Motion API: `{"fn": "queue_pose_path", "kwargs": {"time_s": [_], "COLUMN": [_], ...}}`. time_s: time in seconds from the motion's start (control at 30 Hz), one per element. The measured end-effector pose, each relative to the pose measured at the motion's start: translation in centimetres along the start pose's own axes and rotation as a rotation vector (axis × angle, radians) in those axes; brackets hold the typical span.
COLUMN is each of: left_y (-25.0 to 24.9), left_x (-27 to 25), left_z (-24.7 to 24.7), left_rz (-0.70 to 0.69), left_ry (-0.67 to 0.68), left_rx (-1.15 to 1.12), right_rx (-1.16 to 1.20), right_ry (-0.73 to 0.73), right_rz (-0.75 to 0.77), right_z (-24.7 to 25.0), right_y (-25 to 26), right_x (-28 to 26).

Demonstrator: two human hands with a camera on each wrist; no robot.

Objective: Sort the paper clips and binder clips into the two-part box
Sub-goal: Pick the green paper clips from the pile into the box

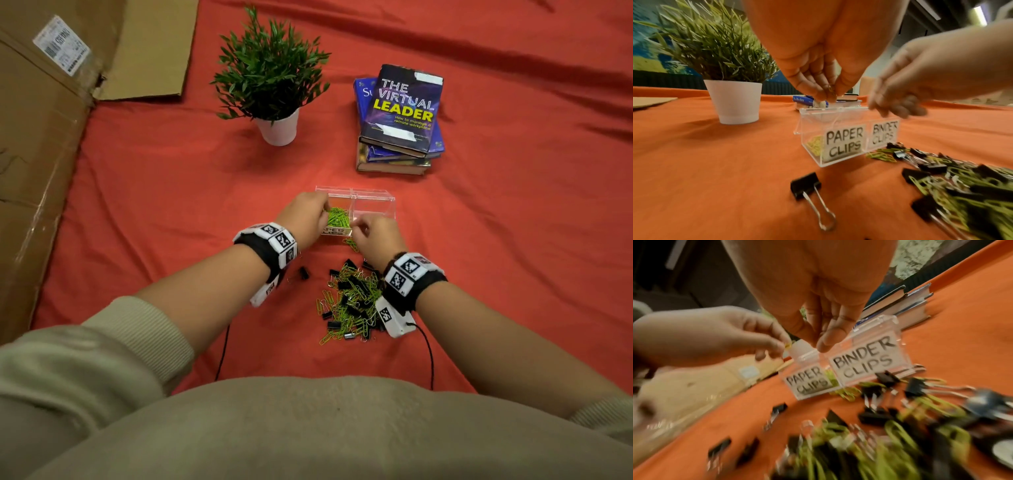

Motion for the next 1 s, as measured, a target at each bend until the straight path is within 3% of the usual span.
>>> {"fn": "queue_pose_path", "kwargs": {"time_s": [0.1,0.3,0.5,0.6,0.83,1.0], "left_y": [-0.2,-1.0,-1.0,-1.0,-1.3,-0.7], "left_x": [1.3,-1.1,-4.9,-5.7,-5.8,-5.6], "left_z": [0.1,-1.5,-5.3,-6.8,-7.9,-6.9], "left_rz": [0.022,-0.007,-0.018,0.038,0.11,0.237], "left_ry": [0.012,-0.089,0.202,0.254,0.256,0.25], "left_rx": [0.024,0.096,0.207,0.226,0.162,-0.05], "right_rx": [-0.233,-0.402,-0.425,-0.455,-0.388,-0.083], "right_ry": [0.208,0.254,0.235,0.254,0.324,0.243], "right_rz": [0.014,0.018,0.046,0.064,0.003,-0.145], "right_z": [-2.0,-3.6,-3.7,-3.8,-3.2,-1.9], "right_y": [-1.5,-2.4,-2.3,-2.1,-2.2,-2.9], "right_x": [-1.5,-1.6,-1.2,-1.3,-1.9,-2.6]}}
Point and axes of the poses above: each hand's wrist, its own x-axis towards the middle knuckle, its own z-axis out of the back of the hand, y = z × x, the point moved 1 cm from there along x, towards the middle knuckle, and after that the axes turned 12 degrees about z, right-handed, at the moved point
